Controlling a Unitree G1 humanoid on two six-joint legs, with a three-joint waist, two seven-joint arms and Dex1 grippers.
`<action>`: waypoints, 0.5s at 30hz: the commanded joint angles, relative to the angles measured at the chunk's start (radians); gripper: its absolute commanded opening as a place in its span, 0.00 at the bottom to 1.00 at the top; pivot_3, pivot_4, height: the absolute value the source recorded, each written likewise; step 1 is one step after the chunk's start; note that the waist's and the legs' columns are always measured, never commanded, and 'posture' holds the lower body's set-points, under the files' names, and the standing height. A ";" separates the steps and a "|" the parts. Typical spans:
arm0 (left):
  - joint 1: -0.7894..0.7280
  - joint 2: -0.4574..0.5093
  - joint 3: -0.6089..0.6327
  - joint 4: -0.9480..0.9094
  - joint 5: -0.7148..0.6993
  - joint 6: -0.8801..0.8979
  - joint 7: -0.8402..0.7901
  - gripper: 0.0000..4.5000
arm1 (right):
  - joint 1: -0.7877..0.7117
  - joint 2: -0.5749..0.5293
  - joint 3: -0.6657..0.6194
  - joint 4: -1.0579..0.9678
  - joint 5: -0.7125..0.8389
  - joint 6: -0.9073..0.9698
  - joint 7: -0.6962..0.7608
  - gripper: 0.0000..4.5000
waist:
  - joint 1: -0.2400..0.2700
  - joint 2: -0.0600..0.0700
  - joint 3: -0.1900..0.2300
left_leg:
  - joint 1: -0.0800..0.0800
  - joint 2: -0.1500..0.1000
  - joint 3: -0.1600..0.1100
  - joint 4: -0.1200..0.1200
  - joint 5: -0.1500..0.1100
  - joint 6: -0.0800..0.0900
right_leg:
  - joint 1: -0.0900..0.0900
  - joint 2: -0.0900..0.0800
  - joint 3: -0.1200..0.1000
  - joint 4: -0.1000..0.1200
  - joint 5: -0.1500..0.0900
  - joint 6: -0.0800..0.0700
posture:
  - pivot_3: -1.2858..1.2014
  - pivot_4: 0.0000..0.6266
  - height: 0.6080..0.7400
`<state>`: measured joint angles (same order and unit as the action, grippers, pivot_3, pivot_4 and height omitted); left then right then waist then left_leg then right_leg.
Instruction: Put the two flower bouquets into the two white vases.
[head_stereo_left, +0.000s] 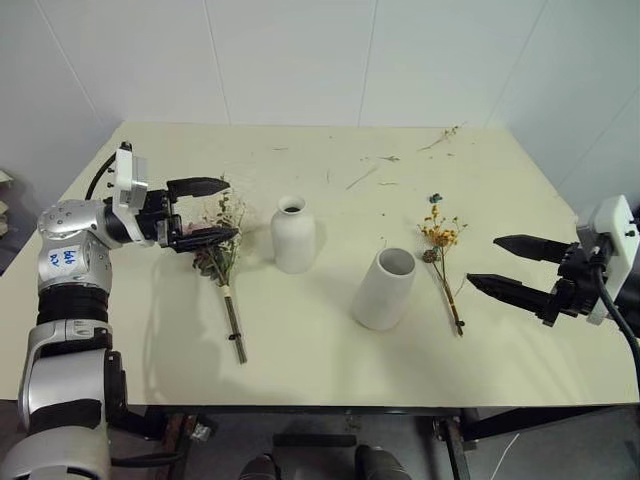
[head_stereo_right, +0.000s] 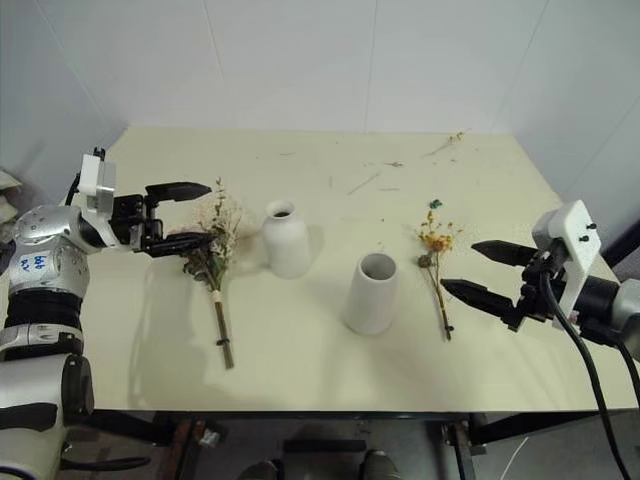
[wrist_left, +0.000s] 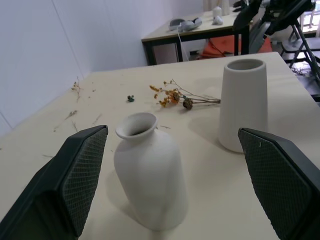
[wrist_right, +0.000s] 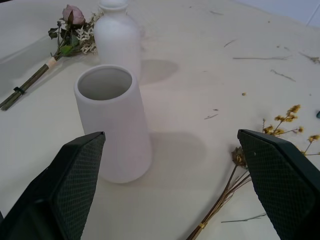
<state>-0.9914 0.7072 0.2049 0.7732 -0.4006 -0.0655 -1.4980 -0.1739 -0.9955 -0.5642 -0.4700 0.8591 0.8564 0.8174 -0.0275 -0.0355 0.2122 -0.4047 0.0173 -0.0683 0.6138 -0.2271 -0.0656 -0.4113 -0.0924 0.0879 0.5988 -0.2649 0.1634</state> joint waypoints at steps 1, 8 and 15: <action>-0.050 -0.004 0.005 0.036 0.008 -0.047 0.000 0.99 | 0.005 -0.014 -0.048 -0.046 0.023 0.006 -0.024 1.00 | 0.000 0.000 0.000 | 0.000 0.000 0.000 0.000 0.000 0.000 | 0.000 0.000 0.000 0.000 0.000 0.000 | 0.52 0.24 1.00; -0.064 -0.039 0.009 0.045 -0.008 -0.061 -0.014 0.99 | 0.043 -0.058 -0.055 -0.036 -0.036 0.064 -0.099 1.00 | 0.000 0.000 0.000 | -0.001 0.000 0.000 0.000 0.000 0.000 | 0.000 0.000 0.000 0.000 0.000 0.000 | 0.52 0.24 1.00; -0.033 -0.042 0.020 -0.001 -0.040 -0.033 -0.050 0.99 | -0.094 -0.060 0.118 0.020 -0.059 0.230 -0.264 1.00 | -0.003 0.000 0.000 | 0.000 0.000 0.000 0.000 0.000 0.000 | 0.000 0.000 0.000 0.001 0.000 -0.001 | 0.52 0.24 1.00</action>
<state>-1.0229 0.6564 0.2070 0.8232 -0.4071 -0.1081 -1.5005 -0.2153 -1.0620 -0.4716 -0.4532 0.8018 1.0569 0.6049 -0.0309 -0.0353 0.2122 -0.4045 0.0173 -0.0683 0.6141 -0.2270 -0.0655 -0.4119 -0.0927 0.0881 0.5996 -0.2653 0.1626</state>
